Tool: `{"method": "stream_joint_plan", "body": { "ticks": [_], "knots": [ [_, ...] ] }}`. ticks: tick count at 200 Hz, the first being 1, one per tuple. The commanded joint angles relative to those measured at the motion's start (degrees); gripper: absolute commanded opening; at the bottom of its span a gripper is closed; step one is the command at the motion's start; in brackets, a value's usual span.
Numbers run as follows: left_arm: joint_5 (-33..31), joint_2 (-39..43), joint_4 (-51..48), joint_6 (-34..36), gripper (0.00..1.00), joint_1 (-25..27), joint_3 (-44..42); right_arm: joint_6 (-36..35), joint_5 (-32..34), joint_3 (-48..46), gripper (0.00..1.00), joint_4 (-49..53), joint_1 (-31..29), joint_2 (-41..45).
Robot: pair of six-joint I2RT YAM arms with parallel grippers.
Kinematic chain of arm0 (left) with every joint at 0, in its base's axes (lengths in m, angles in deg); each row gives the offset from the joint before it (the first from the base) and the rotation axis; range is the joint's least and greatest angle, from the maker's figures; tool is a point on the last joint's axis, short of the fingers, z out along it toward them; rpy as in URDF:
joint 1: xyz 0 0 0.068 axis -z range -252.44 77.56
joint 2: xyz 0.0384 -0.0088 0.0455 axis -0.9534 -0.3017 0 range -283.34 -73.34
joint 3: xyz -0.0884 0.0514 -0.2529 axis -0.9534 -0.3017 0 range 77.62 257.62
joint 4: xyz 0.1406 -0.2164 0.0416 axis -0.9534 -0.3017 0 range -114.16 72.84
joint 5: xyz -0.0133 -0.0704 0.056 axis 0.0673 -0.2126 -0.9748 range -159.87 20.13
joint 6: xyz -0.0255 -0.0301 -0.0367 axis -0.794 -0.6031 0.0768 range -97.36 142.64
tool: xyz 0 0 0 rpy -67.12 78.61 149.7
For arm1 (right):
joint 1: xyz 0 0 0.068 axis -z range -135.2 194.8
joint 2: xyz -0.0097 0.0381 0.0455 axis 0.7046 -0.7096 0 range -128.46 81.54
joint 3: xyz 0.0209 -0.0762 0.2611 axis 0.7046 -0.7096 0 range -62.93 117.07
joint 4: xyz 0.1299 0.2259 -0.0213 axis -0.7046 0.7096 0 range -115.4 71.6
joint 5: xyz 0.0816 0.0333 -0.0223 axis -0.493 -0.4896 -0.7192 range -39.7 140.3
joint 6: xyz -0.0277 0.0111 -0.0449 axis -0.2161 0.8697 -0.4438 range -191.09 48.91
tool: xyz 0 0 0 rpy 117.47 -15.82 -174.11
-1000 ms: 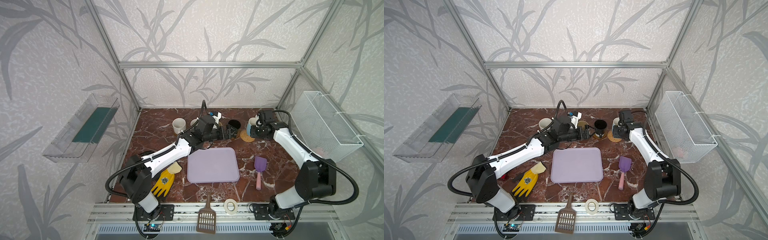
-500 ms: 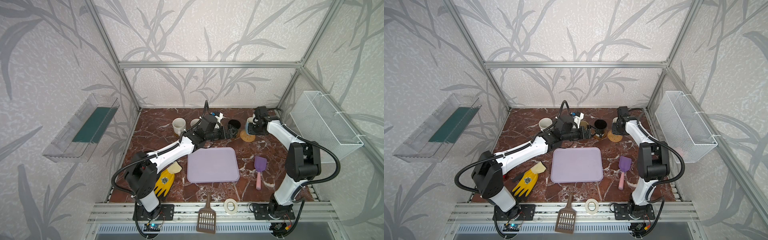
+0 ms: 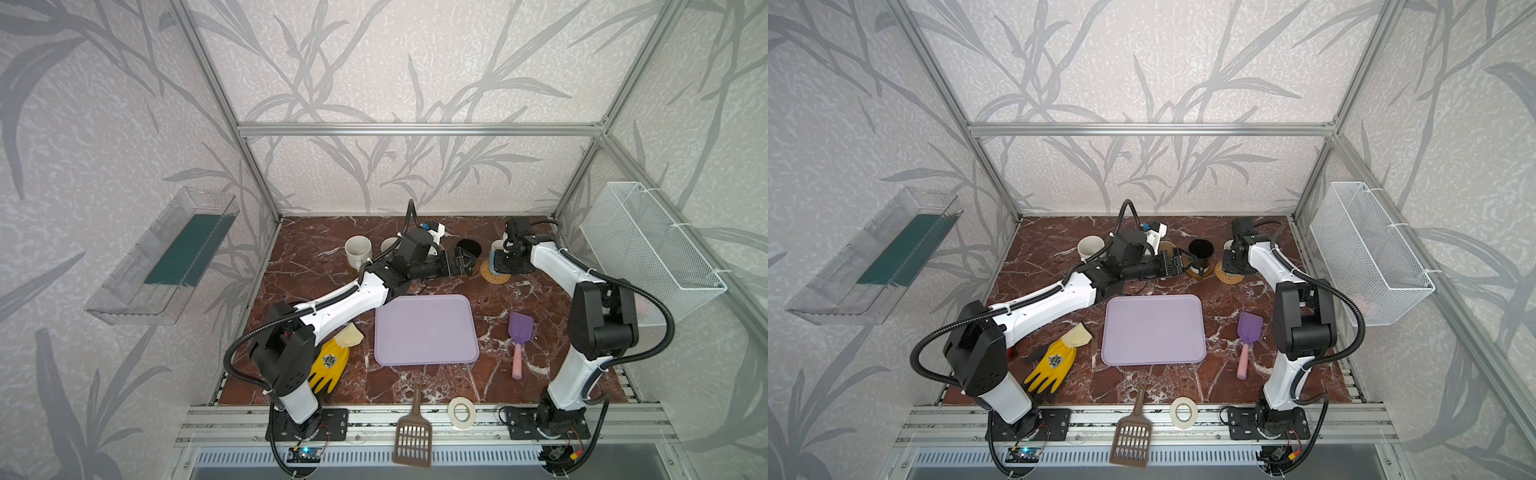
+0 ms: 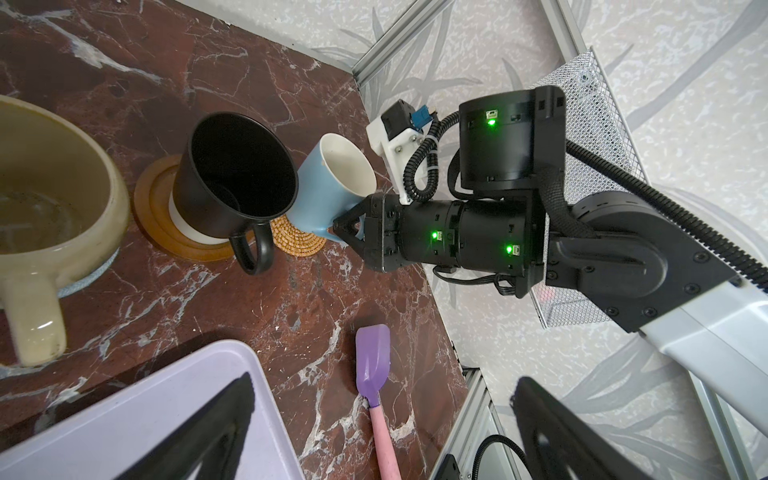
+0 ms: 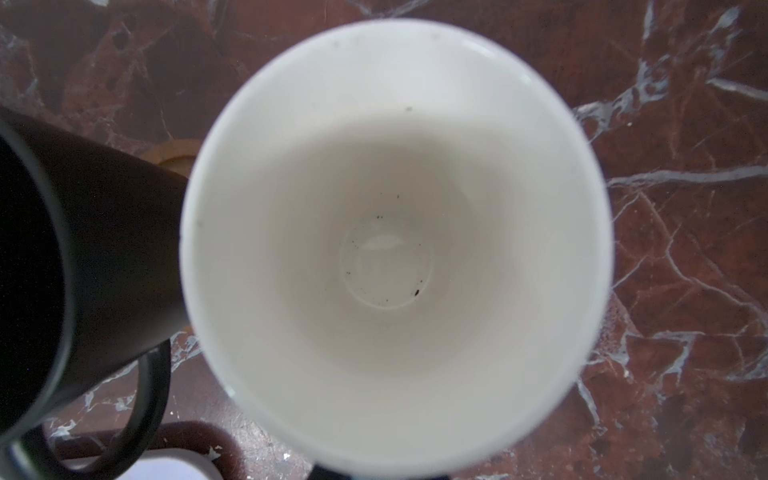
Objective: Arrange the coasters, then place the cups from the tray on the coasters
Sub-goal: 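Lower the light blue mug onto the wicker coaster and open the right gripper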
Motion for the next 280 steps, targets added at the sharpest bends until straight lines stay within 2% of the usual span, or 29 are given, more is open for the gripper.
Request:
{"method": "stream_joint_plan", "body": {
  "ticks": [1, 139, 185, 239, 280],
  "knots": [
    [0.65, 0.25, 1.9, -0.39, 0.99, -0.18, -0.67, -0.52, 0.64, 0.15, 0.0, -2.69, 0.07, 0.53],
    [0.8, 0.63, 4.1, -1.44, 0.99, -0.18, -2.64, -0.48, 0.73, -7.17, 0.0, -5.38, -0.18, 1.9],
    [0.74, 0.71, 4.35, -1.49, 0.99, -0.16, -2.97, -0.68, 0.55, -7.32, 0.17, -5.37, -0.25, 2.03],
    [0.65, 1.13, 3.92, -0.96, 0.99, -0.18, -3.06, -0.92, 0.85, -7.17, 0.27, -5.3, -0.25, 2.2],
    [-0.03, 1.69, 3.25, -0.17, 0.99, -0.18, -3.33, -0.98, 1.06, -7.45, 0.54, -5.25, -0.28, 3.6]
  ]
}}
